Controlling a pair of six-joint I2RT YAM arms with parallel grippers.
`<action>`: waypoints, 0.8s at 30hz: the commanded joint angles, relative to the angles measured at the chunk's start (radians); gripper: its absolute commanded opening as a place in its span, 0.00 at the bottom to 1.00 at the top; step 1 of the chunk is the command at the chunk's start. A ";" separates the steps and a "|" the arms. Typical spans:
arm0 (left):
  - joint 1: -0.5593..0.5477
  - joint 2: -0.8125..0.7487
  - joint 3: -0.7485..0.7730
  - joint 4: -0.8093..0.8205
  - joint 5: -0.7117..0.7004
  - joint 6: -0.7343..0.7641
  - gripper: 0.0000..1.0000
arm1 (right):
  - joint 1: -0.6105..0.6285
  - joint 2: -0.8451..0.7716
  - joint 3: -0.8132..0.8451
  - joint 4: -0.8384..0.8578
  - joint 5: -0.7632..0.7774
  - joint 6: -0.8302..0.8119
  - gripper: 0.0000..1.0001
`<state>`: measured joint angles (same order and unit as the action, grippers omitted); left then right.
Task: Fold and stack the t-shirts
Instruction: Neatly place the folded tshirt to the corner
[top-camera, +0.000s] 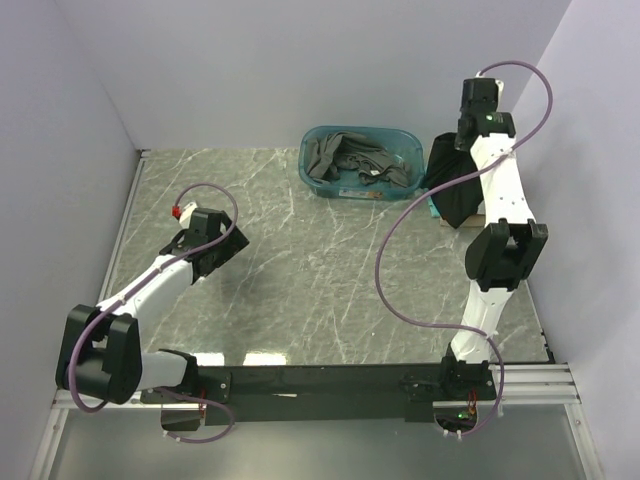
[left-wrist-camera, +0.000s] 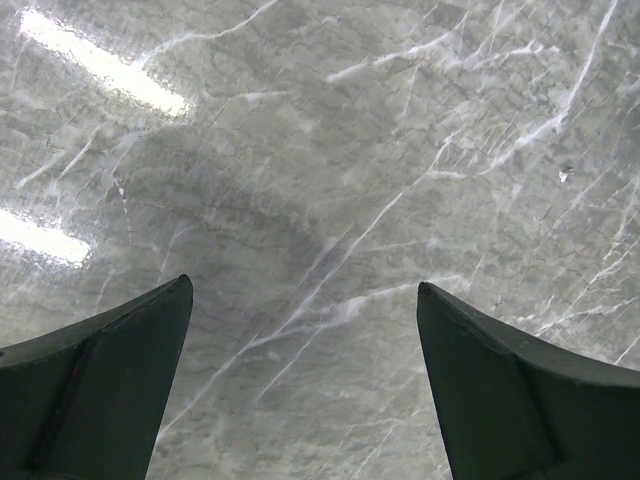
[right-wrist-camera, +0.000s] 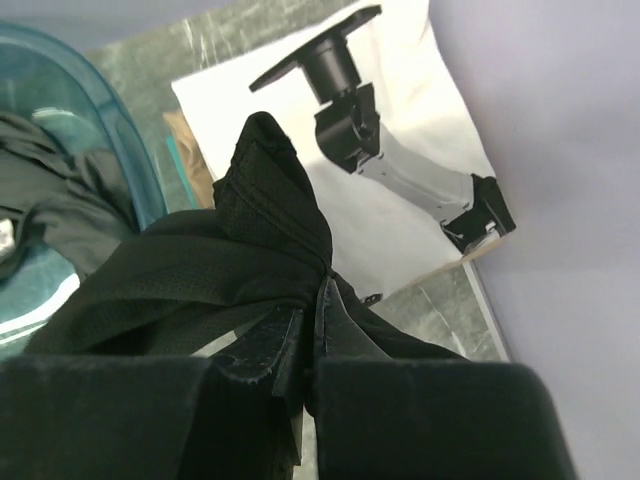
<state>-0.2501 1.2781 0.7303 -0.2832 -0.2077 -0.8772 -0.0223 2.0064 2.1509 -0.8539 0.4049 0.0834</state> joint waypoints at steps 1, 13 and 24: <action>-0.002 0.004 0.041 0.009 -0.007 0.015 1.00 | -0.024 0.008 0.119 -0.028 -0.018 0.019 0.00; -0.002 0.015 0.044 0.009 -0.010 0.014 0.99 | -0.061 0.054 0.179 -0.036 -0.023 -0.031 0.00; -0.003 0.023 0.049 -0.001 -0.022 0.012 0.99 | -0.105 0.141 0.181 0.082 0.138 -0.048 0.00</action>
<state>-0.2501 1.2938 0.7357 -0.2829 -0.2081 -0.8772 -0.1062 2.1479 2.2932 -0.8715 0.4576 0.0441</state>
